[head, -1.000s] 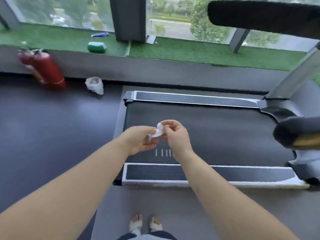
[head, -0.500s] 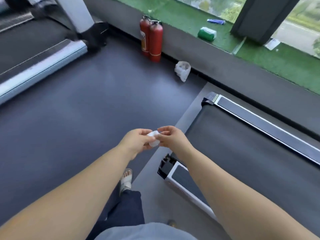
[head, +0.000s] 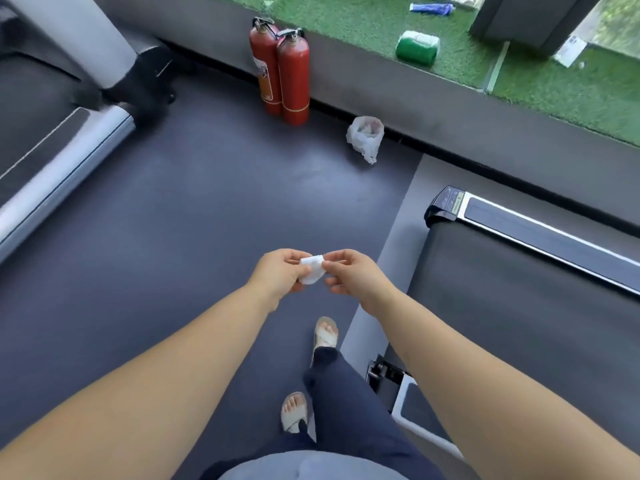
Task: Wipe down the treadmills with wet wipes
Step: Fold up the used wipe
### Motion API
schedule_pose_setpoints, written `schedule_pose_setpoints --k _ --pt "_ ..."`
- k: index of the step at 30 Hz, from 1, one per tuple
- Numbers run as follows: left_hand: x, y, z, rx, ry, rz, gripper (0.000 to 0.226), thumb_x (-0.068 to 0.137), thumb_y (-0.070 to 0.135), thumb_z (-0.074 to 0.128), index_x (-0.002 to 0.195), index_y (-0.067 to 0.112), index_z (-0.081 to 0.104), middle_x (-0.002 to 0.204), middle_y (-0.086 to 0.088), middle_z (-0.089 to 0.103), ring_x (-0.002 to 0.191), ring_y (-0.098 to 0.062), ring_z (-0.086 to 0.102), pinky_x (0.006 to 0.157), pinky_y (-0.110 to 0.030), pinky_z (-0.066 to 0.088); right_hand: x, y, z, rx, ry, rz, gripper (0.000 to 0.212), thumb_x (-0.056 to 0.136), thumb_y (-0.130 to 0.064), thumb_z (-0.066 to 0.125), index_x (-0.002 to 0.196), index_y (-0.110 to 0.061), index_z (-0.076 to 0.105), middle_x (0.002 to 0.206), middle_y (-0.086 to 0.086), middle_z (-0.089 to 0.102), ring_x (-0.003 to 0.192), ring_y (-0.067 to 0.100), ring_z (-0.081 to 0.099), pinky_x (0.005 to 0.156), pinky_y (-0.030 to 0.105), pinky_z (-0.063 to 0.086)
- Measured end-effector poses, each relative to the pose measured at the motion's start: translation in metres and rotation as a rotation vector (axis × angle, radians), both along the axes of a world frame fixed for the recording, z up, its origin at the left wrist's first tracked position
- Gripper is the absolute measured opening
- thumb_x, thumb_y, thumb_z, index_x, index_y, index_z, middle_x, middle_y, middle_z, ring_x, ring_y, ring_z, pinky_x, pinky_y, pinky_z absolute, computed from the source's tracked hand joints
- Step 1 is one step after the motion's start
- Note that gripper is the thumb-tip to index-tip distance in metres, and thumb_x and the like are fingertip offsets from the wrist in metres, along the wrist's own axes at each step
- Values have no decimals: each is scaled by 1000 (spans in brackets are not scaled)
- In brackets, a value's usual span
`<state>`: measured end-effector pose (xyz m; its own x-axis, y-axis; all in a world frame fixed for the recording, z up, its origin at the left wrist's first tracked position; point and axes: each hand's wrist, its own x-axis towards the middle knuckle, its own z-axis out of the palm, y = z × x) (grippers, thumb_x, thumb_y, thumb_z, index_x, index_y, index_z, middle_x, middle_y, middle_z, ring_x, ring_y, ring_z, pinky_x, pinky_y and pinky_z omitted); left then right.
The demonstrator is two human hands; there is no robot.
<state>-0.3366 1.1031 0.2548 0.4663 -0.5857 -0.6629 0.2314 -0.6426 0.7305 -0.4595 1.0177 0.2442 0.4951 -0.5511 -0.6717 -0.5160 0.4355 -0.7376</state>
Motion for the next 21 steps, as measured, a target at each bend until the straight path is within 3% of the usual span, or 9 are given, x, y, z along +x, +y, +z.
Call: schedule_pose_setpoints --k 3,7,10,13,21 --pt "37 -68 -8 3 -31 -42 15 89 1 60 101 10 60 96 -1 62 87 -17 60 70 -24 52 32 -59 -9 -4 14 -61 15 93 -18 58 108 -14 60 90 -3 62 66 10 58 77 28 55" --pt "78 -164 -8 11 -58 -68 12 87 6 63 90 16 57 92 2 60 87 -18 61 74 -28 54 73 -148 -12 16 18 -125 13 93 -20 58 105 -17 60 94 -1 63 67 10 59 72 25 54" --pt "109 -231 -6 21 -78 -116 11 87 9 64 92 14 57 89 5 59 85 -16 60 77 -30 53 103 -213 -10 17 38 -144 14 93 -19 57 107 -15 59 95 -1 62 68 11 58 73 26 53" --pt "141 -296 -7 17 -83 -167 10 88 7 63 94 13 57 91 1 61 81 -16 60 71 -27 52 135 -274 -8 4 49 -156 11 94 -18 56 104 -16 59 94 -2 62 68 11 58 75 27 53" --pt "233 -485 -29 29 -146 -380 11 88 9 61 99 12 60 98 -3 63 85 -17 60 77 -32 53 216 -436 -26 9 78 -305 15 93 -19 56 108 -15 59 98 -2 62 69 10 58 67 22 51"
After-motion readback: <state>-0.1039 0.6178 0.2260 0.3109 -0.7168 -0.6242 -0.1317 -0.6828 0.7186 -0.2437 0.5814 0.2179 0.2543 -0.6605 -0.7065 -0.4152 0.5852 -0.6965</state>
